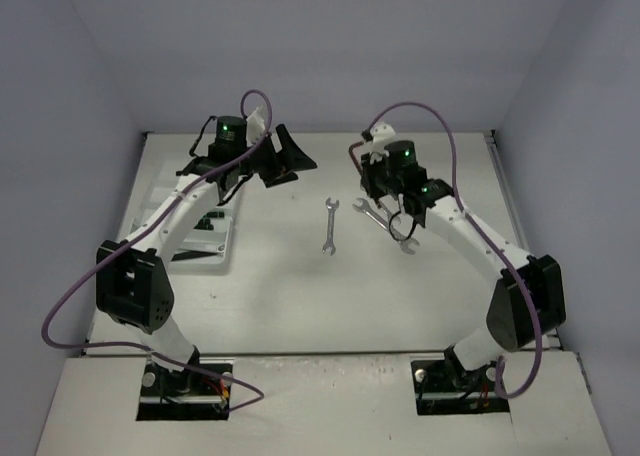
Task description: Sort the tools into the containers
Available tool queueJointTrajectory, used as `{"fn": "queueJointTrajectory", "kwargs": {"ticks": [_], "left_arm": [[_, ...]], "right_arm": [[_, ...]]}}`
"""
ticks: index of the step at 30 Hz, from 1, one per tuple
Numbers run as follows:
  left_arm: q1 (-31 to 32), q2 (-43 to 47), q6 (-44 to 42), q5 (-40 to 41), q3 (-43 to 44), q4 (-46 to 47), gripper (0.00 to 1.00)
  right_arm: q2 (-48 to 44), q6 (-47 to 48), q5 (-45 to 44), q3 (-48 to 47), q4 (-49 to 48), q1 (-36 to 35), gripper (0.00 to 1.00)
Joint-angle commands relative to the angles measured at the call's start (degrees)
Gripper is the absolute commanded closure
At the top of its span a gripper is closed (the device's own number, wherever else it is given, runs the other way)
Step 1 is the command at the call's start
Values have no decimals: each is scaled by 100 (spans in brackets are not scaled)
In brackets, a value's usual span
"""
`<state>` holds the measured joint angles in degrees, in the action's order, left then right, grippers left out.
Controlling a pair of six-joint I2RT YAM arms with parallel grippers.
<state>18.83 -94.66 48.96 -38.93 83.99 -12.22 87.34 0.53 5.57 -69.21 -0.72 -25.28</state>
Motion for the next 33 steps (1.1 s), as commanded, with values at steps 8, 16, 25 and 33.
{"fn": "queueJointTrajectory", "kwargs": {"ticks": [8, 16, 25, 33], "left_arm": [[587, -305, 178, 317, 614, 601, 29], [692, -265, 135, 697, 490, 287, 29], [497, 365, -477, 1668, 569, -484, 29], [405, 416, 282, 1518, -86, 84, 29]], "right_arm": [[-793, -453, 387, 551, -868, -1053, 100], [-833, -562, 445, 625, -991, -1257, 100], [-883, -587, 323, 731, -1006, -1269, 100], [-958, -643, 286, 681, -1145, -1323, 100]]}}
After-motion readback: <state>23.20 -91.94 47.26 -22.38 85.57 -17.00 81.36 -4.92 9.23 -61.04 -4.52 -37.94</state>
